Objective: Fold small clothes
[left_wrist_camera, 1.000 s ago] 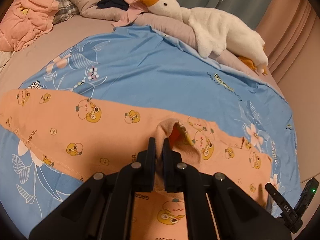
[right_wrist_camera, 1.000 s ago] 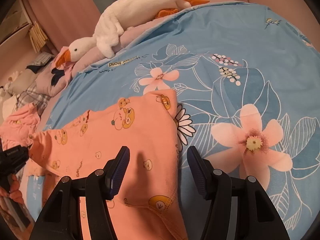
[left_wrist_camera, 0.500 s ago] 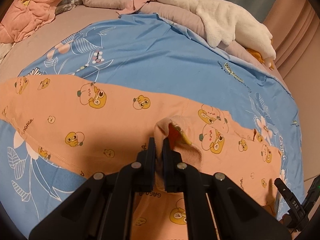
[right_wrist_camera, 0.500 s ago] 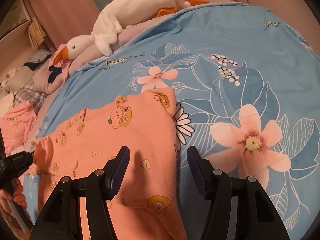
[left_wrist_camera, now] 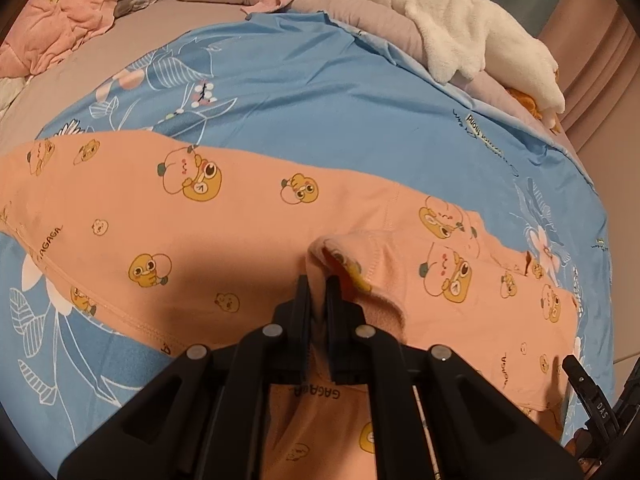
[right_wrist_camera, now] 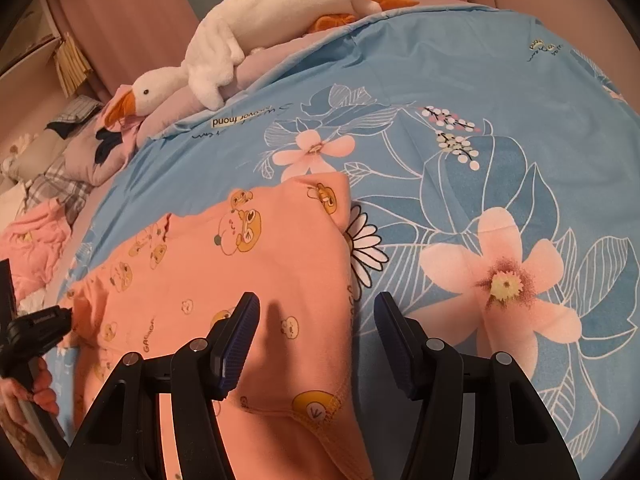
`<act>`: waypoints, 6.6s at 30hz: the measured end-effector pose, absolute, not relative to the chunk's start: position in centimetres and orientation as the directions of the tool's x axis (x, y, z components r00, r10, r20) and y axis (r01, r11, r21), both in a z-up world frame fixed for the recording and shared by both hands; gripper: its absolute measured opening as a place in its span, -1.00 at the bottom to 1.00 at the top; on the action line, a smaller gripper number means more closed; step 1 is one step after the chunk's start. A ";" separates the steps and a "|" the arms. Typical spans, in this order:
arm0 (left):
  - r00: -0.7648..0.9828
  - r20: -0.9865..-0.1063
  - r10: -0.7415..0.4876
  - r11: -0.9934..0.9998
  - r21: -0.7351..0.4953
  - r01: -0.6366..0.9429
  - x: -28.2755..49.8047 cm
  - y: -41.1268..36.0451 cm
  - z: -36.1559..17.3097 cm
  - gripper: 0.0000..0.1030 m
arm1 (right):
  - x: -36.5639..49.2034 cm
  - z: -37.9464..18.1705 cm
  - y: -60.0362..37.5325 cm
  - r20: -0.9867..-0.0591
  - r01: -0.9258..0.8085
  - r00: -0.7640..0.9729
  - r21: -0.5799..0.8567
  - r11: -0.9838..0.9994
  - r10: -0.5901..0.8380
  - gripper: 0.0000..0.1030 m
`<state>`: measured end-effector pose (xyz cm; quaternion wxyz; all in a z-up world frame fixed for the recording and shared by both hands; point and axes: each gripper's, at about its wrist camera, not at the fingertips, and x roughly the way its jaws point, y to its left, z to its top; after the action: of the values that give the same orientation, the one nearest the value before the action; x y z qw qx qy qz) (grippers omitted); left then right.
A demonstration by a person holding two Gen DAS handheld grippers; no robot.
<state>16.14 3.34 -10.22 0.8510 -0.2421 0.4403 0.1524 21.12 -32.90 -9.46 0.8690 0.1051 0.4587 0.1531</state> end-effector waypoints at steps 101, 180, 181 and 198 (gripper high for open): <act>0.730 -0.616 0.296 0.457 -0.580 -0.675 2.5 24.6 -4.0 -0.90 | 8.6 4.0 -21.7 -0.683 -0.202 0.676 0.192 0.960 0.278 0.70; 0.588 -0.808 -0.047 0.787 -0.392 -0.477 4.9 12.2 -6.6 0.59 | 17.0 0.6 -12.4 -0.758 -0.562 0.464 0.148 0.814 0.458 -0.85; 0.588 -0.808 -0.048 0.785 -0.395 -0.478 5.0 12.2 -6.6 0.59 | 17.1 1.8 -12.7 -0.736 -0.566 0.478 0.160 0.809 0.480 -0.86; 0.602 -0.793 -0.096 0.815 -0.409 -0.410 8.9 10.6 -5.1 0.28 | 18.6 10.2 -18.0 -0.559 -0.492 0.646 0.216 0.844 0.520 -0.87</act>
<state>8.85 10.56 -5.13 0.8467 -0.2895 0.4366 0.0928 18.59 -17.99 10.18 0.9069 0.0221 0.3151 0.2788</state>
